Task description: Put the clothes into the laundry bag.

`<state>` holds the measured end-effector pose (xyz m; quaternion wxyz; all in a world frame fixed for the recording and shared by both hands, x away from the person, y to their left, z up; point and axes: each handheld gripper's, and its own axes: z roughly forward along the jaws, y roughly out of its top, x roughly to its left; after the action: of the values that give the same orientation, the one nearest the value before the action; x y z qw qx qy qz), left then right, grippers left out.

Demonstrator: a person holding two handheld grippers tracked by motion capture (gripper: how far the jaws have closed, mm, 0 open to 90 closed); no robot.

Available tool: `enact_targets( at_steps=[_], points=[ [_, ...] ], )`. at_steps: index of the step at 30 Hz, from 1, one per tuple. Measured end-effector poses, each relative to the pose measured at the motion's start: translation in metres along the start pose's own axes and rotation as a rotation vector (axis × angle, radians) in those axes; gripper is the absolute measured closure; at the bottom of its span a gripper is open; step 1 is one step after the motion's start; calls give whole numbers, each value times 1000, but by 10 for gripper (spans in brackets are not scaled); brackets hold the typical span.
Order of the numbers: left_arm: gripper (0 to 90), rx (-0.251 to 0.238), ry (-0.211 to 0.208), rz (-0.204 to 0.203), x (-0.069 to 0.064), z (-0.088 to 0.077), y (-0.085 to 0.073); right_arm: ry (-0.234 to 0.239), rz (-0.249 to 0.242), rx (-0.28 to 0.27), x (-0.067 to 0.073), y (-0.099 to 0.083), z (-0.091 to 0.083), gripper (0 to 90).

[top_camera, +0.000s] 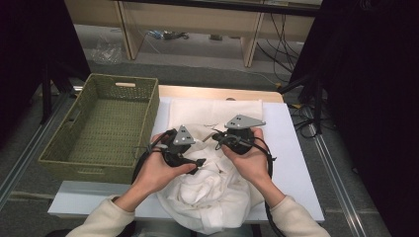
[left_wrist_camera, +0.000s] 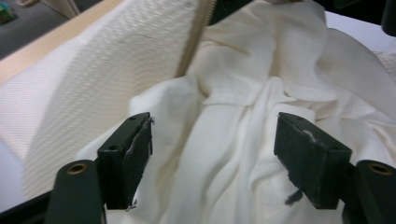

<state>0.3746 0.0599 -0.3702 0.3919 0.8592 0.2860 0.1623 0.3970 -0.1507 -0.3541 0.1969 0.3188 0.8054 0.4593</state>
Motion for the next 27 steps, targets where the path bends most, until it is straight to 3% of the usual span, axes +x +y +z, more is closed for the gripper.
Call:
enact_targets(
  at_steps=[7, 10, 12, 14, 17, 21, 22, 24, 27],
  points=[
    [227, 81, 31, -68, 16, 28, -19, 3, -2, 0, -1, 0, 0, 890],
    [369, 90, -27, -70, 17, 35, -21, 1, 3, 3, -1, -1, 0, 890],
    [544, 96, -77, -70, 14, 36, -20, 2, 7, 8, 0, -1, 1, 890],
    [665, 100, -72, -71, 9, 33, -17, 4, 10, 2, 1, -1, 2, 890],
    [800, 68, -90, -87, 0, 22, -10, -4, 2, 3, 0, -1, 0, 890],
    [833, -3, -105, -39, -19, 5, 7, -7, 5, 3, -1, -1, 1, 890],
    [836, -22, -130, -27, -25, 4, 10, -6, 7, 2, -1, -1, 1, 890],
    [839, -61, -145, -17, -34, 8, 16, -12, 1, -6, 0, -1, 1, 890],
    [840, -61, -151, -5, -34, 23, 21, -7, 0, -17, 3, 0, 0, 890]
  ],
)
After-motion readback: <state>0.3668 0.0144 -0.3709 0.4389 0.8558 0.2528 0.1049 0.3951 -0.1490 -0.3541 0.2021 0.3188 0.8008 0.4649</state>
